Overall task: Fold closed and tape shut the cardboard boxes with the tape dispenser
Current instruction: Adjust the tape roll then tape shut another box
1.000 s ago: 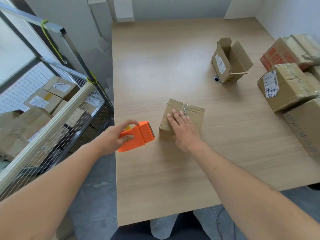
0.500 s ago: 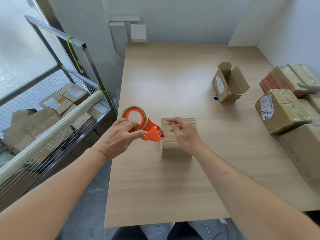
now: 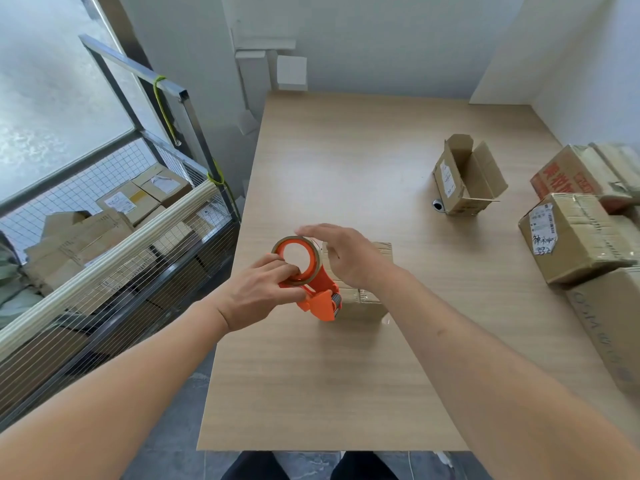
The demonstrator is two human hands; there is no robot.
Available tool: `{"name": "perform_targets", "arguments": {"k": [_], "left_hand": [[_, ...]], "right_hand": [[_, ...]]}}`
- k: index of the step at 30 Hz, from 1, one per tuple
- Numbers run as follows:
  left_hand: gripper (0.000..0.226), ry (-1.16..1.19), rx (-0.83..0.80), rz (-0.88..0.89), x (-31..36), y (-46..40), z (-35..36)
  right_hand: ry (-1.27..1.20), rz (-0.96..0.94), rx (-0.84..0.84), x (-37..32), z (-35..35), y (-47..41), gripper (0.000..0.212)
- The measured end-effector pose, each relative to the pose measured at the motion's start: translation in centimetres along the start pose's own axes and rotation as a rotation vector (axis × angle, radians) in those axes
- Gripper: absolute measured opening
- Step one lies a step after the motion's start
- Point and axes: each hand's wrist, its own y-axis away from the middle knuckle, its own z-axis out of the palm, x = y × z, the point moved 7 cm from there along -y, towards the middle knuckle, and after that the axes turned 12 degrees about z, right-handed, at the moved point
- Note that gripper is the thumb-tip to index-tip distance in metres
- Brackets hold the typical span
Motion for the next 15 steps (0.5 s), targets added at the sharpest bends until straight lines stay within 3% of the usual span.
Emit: {"name": "perform_targets", "arguments": {"k": [3,15], "left_hand": [[0.03,0.02,-0.015,-0.005,0.2,-0.1,0.0],[0.033,0.146,0.026,0.001,0.6,-0.4,-0.4]], "right_hand": [[-0.054,-0.008,0.076,0.6,-0.5,0.3,0.045],[-0.077,-0.067,0.23,1.1,-1.6,0.3,0.012]]}}
